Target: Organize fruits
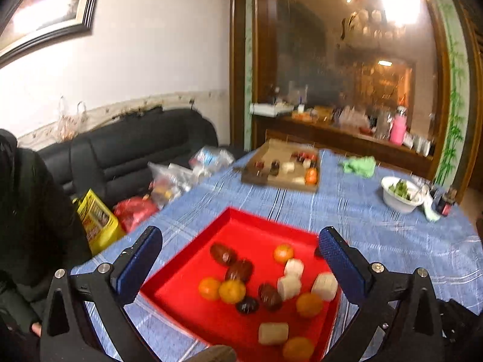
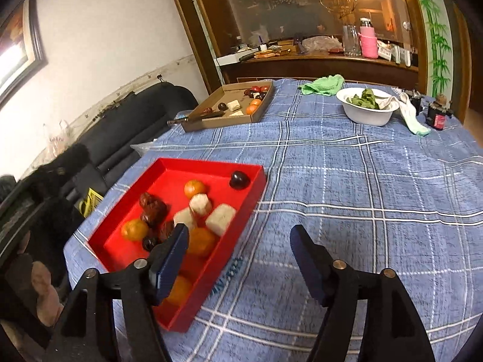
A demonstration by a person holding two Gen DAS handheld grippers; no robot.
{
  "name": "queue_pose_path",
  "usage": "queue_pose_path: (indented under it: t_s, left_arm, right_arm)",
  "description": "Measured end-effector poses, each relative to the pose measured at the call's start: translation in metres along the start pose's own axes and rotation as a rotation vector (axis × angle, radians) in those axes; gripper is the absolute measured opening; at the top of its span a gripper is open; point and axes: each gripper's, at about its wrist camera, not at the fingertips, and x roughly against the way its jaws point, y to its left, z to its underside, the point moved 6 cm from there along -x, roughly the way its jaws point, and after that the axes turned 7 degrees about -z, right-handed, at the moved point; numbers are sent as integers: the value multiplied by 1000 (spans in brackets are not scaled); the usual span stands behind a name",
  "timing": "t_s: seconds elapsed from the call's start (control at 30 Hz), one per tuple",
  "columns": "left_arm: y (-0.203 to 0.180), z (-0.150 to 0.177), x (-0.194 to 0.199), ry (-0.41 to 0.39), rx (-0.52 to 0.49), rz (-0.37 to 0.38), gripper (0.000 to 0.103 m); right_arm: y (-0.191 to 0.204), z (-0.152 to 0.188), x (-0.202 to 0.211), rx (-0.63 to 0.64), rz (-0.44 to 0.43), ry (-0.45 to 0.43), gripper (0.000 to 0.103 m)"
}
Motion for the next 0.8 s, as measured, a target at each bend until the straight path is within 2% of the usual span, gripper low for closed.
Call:
queue_pose_path:
  t_s: [0.13, 0.8]
  left_arm:
    - [-2, 13, -1, 45, -21, -32, 103]
    - [-6, 42, -26, 186, -44, 68, 103]
  right_arm:
    - [-1, 8, 5, 31, 42, -6, 82]
    - [12, 21, -11, 88, 99, 34, 85]
